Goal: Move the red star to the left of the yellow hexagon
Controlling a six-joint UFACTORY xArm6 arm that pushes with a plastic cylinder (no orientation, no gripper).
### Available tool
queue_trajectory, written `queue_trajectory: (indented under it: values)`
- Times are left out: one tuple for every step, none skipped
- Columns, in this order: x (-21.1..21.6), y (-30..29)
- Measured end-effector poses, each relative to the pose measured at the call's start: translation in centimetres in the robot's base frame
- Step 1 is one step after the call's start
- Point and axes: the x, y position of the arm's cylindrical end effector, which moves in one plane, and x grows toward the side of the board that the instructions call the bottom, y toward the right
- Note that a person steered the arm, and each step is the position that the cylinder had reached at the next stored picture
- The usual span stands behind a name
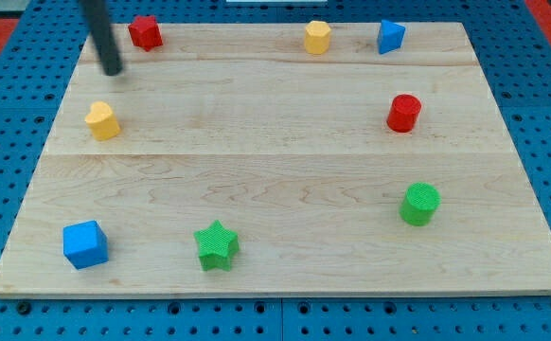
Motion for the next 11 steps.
queue_trajectory:
  values:
    - [-5.2, -3.0]
    - [-7.5, -2.0]
    - [-9.0, 5.2]
    - [-8.1, 8.9]
    - [-6.6, 8.6]
    - [-3.9, 6.1]
    - [-4.3, 7.9]
    - [-5.7, 11.4]
    - [-5.7, 13.8]
    - [-5.9, 11.1]
    - [-6.0, 12.5]
